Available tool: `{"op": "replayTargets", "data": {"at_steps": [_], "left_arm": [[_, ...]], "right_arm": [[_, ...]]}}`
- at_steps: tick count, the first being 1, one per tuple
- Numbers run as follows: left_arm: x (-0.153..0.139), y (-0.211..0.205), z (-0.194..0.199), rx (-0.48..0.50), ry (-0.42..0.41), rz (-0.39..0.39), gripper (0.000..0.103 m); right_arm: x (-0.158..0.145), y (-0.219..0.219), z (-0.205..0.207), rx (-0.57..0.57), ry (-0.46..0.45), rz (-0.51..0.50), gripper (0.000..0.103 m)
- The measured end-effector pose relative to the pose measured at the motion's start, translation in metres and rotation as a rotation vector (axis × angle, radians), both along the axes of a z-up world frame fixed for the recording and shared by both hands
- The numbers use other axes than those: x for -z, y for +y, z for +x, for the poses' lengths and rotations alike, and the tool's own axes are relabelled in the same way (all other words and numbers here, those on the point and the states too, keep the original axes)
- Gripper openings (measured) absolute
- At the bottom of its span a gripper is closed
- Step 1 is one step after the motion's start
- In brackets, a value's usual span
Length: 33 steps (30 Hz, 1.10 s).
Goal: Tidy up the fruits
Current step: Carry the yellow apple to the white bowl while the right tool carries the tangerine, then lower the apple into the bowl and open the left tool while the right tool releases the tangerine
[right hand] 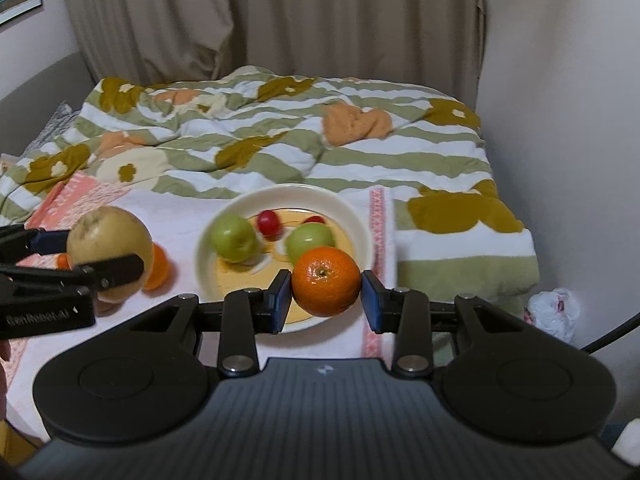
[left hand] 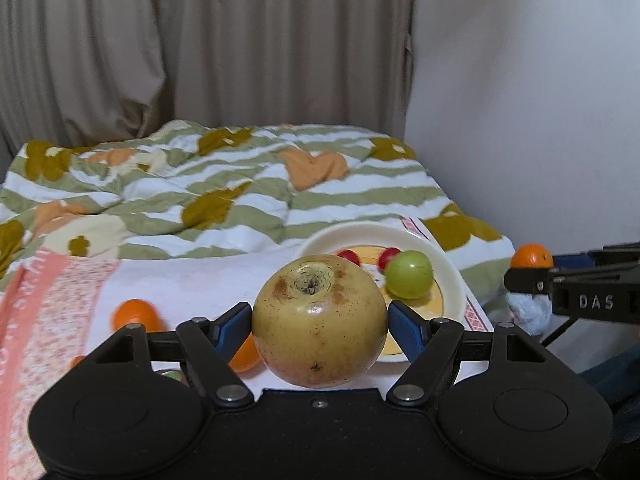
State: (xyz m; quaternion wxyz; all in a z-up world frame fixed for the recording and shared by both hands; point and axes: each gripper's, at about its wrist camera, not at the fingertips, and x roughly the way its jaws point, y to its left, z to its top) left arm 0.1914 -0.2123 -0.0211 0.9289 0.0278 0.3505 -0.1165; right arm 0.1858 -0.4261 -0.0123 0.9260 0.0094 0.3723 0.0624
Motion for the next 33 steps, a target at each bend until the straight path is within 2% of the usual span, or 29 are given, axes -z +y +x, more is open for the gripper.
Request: {"op": "replayTargets", "data": {"at_steps": [6,13,20,28,29,30,31,33], "left_arm": [[0.028,-0.033,0.032,0.083,0.062,0.039,0.078],[0.055,-0.053,0.065,0.14,0.136,0.069,0.078],[0.064,-0.07,0.082,0.205,0.15,0.088,0.078],[0.071,-0.073,0.084,0.227,0.186,0.103,0.079],[0.069,-0.072,0.081,0.235,0.173,0.101,0.084],[0.065,-0.07,0.078,0.239,0.153,0.101,0.095],[0.062,-0.068,0.075,0.238,0.137,0.101,0.1],[0.054,-0.062,0.069,0.234,0.115,0.098,0.102]], "right_arm": [[0.018,-0.018,0.019,0.049,0.039,0.013,0.052],[0.035,-0.029,0.031,0.094,0.089,0.019,0.053],[0.04,-0.033,0.038,0.126,0.101,0.023,0.053],[0.038,-0.035,0.042,0.144,0.099,0.029,0.053],[0.037,-0.036,0.042,0.145,0.097,0.029,0.052],[0.037,-0.036,0.043,0.144,0.095,0.031,0.052],[0.036,-0.037,0.043,0.143,0.094,0.032,0.053],[0.036,-0.036,0.044,0.138,0.091,0.035,0.053]]}}
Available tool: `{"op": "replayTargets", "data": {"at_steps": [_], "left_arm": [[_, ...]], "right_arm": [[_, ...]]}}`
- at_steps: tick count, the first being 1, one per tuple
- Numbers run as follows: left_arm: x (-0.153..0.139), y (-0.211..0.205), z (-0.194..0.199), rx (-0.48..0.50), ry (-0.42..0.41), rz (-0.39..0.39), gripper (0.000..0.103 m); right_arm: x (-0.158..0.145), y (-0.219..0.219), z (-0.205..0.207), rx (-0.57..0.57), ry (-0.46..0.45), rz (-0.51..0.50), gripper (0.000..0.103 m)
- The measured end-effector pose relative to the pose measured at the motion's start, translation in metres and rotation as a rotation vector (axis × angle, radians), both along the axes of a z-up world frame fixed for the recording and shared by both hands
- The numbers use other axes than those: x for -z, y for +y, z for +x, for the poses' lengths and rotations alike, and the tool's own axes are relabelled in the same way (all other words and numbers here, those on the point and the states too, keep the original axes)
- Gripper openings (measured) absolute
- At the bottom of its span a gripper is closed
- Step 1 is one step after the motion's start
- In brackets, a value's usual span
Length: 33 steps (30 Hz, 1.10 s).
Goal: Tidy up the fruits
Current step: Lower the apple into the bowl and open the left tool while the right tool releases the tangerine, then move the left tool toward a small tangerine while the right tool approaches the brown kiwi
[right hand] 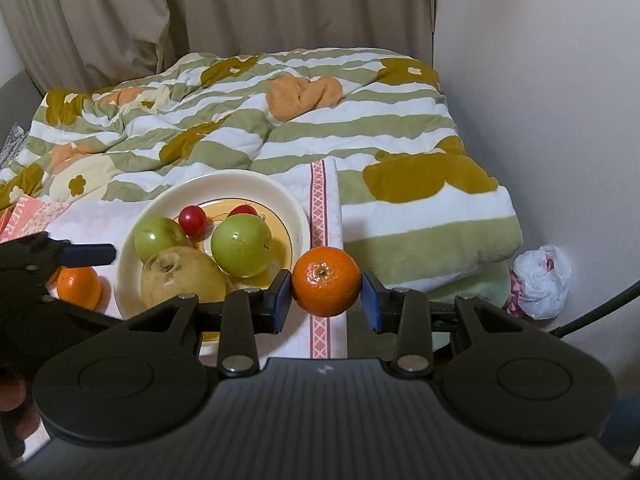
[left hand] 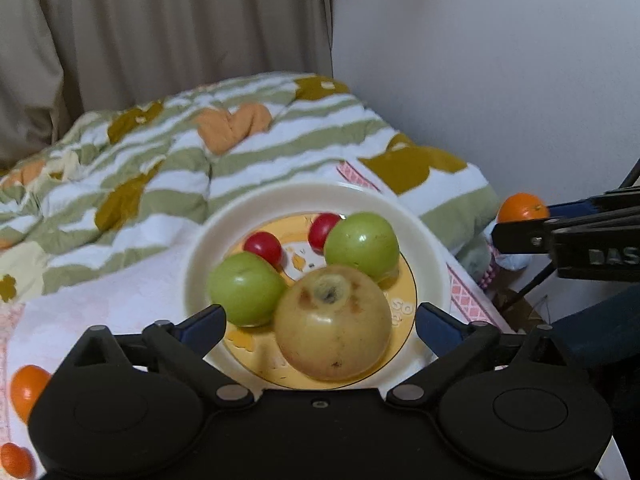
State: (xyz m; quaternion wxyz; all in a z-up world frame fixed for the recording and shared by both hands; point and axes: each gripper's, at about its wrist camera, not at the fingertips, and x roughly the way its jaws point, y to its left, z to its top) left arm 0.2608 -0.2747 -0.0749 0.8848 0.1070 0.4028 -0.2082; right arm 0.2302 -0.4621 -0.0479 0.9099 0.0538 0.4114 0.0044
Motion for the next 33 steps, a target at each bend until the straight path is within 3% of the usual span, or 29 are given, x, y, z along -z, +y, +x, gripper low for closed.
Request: {"op": "replayTargets", "data": {"at_steps": [12,27,30,31,32,33], "left_arm": [[-0.029,0.053,-0.025,-0.158,-0.024,-0.027,0.103],[-0.035,0.095,-0.064,-0.321,-0.043,-0.037,0.103],[-0.035,0.099,-0.072,-0.34,-0.042,-0.045,0.103],[-0.035,0.1,-0.074,-0.344,-0.042,-0.048,0.103],[-0.036,0.1,-0.076,-0.348,-0.042,-0.051,0.103],[-0.036,0.101,-0.078,-0.351,-0.043,-0.054,0.103]], "right_arm": [[0.009,0.022,0.011,-0.161,-0.031,0.009,0.053],[0.043,0.042,0.02,-0.369,-0.062,-0.048,0.054],[0.042,0.045,0.017,-0.392,-0.069,-0.073,0.074],[0.041,0.046,0.015,-0.39,-0.072,-0.089,0.093],[0.039,0.046,0.013,-0.382,-0.081,-0.104,0.103],[0.037,0.046,0.008,-0.376,-0.101,-0.114,0.103]]}}
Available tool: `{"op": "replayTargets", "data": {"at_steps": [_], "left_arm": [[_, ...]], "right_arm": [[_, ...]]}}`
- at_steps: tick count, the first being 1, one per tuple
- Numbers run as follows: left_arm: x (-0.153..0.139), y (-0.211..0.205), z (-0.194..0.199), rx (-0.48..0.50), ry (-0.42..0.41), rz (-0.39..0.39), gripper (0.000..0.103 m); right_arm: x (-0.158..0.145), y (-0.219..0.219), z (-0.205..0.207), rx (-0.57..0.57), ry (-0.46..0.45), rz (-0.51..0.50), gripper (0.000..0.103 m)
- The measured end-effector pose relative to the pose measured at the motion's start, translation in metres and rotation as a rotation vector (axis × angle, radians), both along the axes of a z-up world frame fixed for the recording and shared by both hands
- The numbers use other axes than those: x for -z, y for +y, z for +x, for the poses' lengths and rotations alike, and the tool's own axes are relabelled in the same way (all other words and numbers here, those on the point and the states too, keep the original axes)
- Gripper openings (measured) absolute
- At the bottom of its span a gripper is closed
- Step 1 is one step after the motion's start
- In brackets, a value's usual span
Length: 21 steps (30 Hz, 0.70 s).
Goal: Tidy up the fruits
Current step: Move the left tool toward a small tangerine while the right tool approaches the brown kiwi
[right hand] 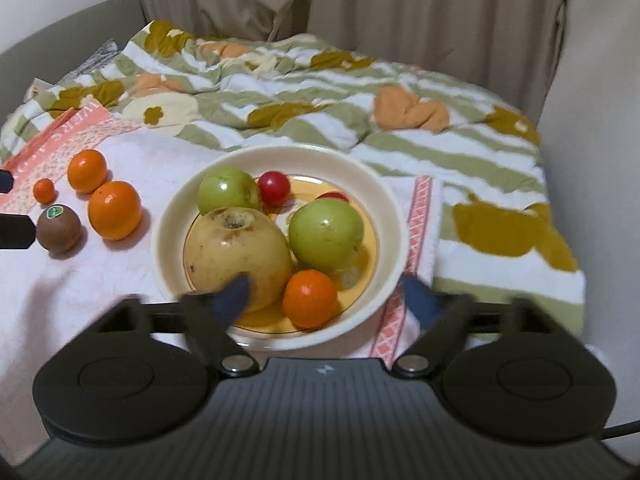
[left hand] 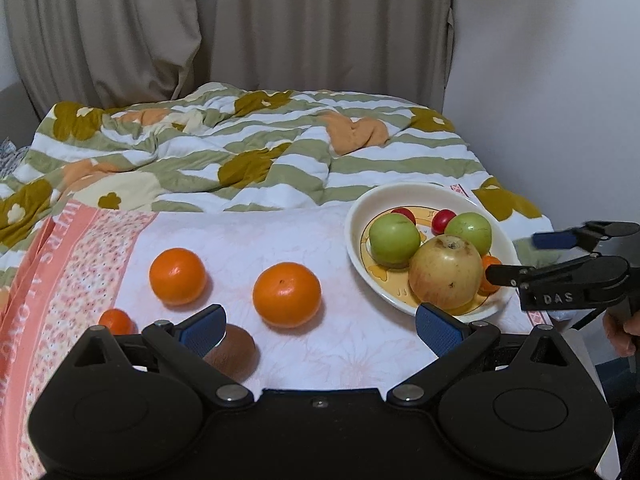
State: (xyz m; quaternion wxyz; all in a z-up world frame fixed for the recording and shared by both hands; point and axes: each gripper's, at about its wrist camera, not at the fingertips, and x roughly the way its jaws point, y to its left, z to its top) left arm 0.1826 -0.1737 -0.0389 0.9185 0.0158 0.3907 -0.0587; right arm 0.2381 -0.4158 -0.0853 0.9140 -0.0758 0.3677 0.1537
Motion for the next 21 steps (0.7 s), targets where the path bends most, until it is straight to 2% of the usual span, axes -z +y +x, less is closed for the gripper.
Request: {"op": "replayTargets", "data": {"at_steps": [9,21], "left_arm": [[-0.013,-0.003,-0.018,-0.004,-0.03,-0.017,0.103],[-0.055,0.008,-0.066,-0.04,-0.127,-0.026,0.103]], "right_arm": [[-0.02,-0.002,-0.026,0.029,-0.013,0.009,0.103],[-0.074,0.004,-0.073,0.052,-0.033,0.012,0.103]]}}
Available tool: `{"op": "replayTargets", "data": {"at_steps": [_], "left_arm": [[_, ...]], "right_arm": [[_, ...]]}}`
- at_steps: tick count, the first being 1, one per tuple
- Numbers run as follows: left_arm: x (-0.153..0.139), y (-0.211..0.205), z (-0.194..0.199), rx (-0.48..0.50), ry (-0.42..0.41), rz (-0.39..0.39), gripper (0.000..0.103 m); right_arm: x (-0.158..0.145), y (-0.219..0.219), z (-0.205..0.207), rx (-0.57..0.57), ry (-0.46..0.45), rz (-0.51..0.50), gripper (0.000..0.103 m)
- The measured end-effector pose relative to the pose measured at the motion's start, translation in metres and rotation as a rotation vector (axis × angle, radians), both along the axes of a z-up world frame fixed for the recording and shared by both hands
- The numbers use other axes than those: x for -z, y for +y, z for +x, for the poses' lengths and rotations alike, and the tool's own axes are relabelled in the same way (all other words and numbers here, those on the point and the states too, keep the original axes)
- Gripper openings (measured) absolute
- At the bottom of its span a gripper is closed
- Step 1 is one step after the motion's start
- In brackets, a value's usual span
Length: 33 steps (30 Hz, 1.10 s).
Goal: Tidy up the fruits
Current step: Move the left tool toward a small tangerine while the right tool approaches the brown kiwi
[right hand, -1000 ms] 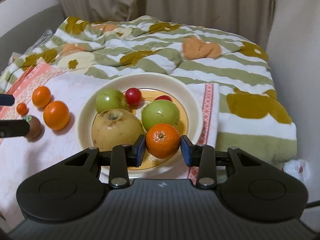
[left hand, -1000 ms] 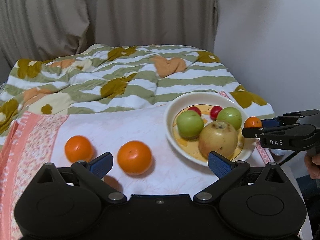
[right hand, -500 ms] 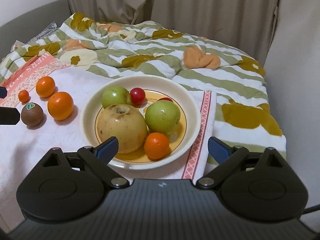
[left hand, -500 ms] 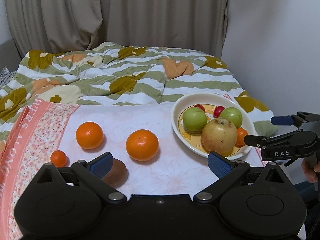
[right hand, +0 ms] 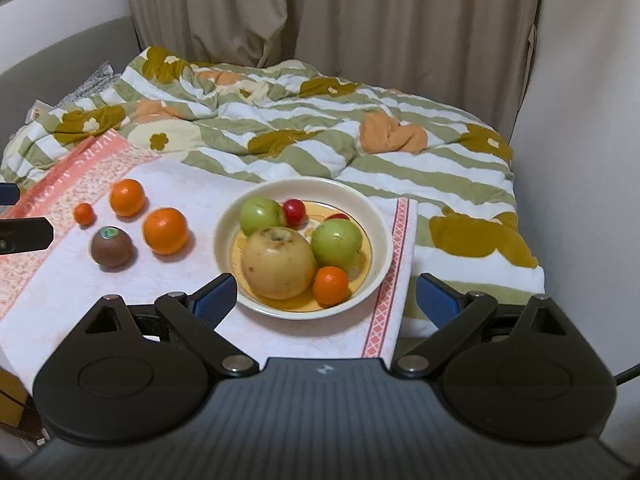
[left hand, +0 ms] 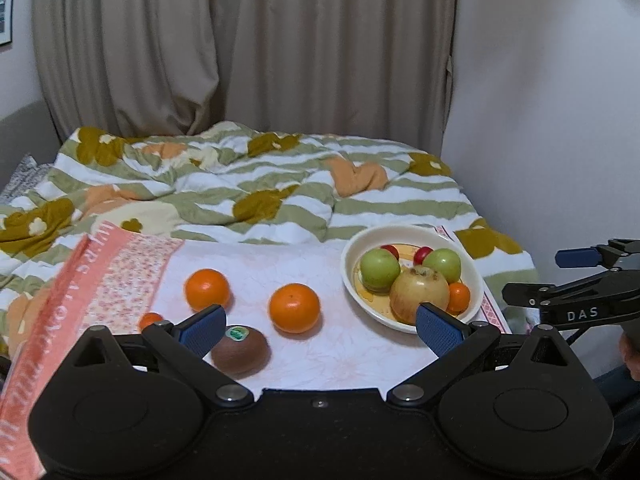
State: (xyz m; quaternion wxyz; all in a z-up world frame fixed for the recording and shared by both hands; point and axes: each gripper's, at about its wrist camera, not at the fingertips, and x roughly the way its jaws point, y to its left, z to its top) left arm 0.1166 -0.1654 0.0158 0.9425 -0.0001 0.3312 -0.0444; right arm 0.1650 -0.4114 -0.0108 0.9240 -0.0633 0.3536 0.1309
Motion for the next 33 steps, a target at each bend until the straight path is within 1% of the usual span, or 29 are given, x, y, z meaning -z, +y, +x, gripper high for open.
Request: {"op": "replayTargets", "data": {"at_steps": [4,8,11,13,17,20,24,33], "left_arm": [[-0.011,0.014,-0.017,-0.031,-0.015,0.02,0.103],[-0.017,0.038,-0.03,-0.064,-0.03,0.044,0.103],[-0.016,0.061,-0.037,-0.086,-0.036,0.051,0.103],[-0.015,0.078,-0.039,-0.094,-0.033,0.056,0.103],[-0.011,0.11,-0.035,-0.084,-0.019,0.066,0.103],[-0.009,0.131,-0.03,-0.06,-0.022,0.089,0.103],[-0.001,0.157,-0.016,-0.021,0.01,0.122,0.103],[0.025,0.201,0.022,0.132,0.048,0.128,0.103]], "right_arm": [[-0.013,0.012,-0.014,0.009,0.006,0.012,0.103],[-0.02,0.029,-0.026,0.026,0.007,0.022,0.103],[-0.024,0.047,-0.034,0.048,0.001,0.022,0.103],[-0.026,0.059,-0.039,0.066,0.005,0.039,0.103],[-0.029,0.086,-0.045,0.108,0.002,0.048,0.103],[-0.029,0.112,-0.05,0.133,-0.009,0.035,0.103],[-0.023,0.146,-0.049,0.145,0.028,0.039,0.103],[-0.004,0.202,-0.034,0.218,0.091,0.091,0.103]]}}
